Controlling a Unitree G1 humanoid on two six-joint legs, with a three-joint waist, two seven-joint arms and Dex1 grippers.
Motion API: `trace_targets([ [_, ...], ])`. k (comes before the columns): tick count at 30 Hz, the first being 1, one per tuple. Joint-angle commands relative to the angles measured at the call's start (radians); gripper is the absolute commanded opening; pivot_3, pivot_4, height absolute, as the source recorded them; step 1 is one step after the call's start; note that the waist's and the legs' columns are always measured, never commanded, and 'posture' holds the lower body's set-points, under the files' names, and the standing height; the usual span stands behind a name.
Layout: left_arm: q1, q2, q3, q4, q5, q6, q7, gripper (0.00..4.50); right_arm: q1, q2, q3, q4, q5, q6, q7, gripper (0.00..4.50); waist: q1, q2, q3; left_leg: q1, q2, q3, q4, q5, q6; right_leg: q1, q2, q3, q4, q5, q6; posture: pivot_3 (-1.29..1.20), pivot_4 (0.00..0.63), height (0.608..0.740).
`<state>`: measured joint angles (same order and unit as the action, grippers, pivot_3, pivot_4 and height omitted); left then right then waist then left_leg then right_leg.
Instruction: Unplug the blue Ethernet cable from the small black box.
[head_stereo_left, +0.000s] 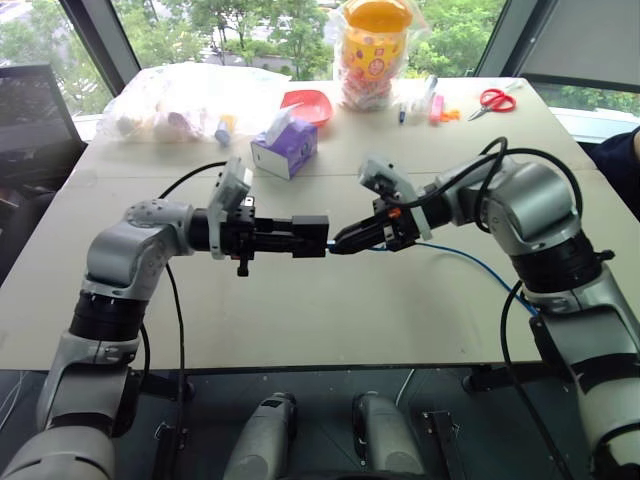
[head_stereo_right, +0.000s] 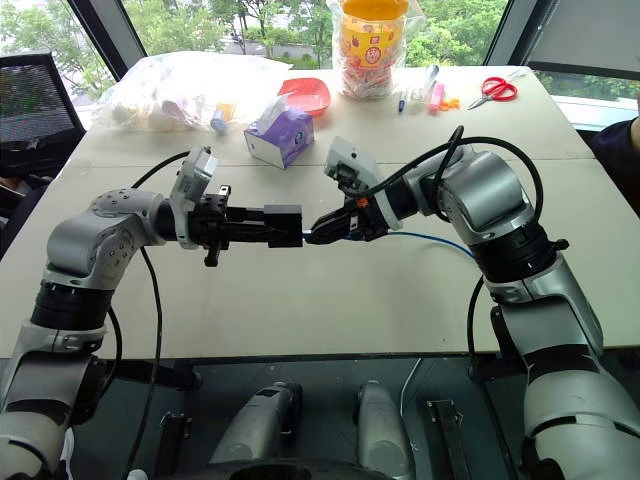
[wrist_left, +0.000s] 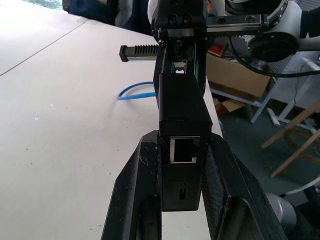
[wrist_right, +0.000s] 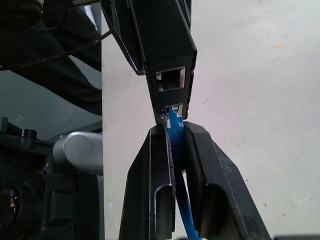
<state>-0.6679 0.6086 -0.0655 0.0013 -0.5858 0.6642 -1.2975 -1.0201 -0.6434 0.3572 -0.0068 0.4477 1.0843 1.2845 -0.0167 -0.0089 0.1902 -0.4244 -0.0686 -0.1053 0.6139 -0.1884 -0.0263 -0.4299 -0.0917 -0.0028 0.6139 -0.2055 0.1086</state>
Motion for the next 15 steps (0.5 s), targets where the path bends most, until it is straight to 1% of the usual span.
trace_targets([
  [1,0.007,0.0,-0.025,-0.044,0.003,-0.009,-0.008,0.46,-0.033,0.013,-0.013,-0.053,0.027,-0.022,0.011,0.07,0.0,0.0,0.0,0.0,0.0,0.0,0.0,0.0,0.0,0.0,0.0,0.0,0.0,0.0,0.0,0.0,0.15,0.74],
  [10,0.028,0.047,0.002,-0.054,-0.001,-0.004,-0.025,0.46,0.004,-0.08,0.007,-0.013,-0.008,-0.072,0.055,0.07,0.0,0.0,0.0,0.0,0.0,0.0,0.0,0.0,0.0,0.0,0.0,0.0,0.0,0.0,0.0,0.0,0.15,0.74],
  [15,0.033,0.057,0.002,-0.057,-0.005,-0.007,-0.019,0.46,0.011,-0.085,-0.003,-0.018,0.007,-0.063,0.044,0.07,0.001,0.0,0.0,0.0,0.0,0.0,0.0,0.0,0.0,0.0,0.0,0.0,0.0,-0.001,-0.001,0.0,0.15,0.74],
])
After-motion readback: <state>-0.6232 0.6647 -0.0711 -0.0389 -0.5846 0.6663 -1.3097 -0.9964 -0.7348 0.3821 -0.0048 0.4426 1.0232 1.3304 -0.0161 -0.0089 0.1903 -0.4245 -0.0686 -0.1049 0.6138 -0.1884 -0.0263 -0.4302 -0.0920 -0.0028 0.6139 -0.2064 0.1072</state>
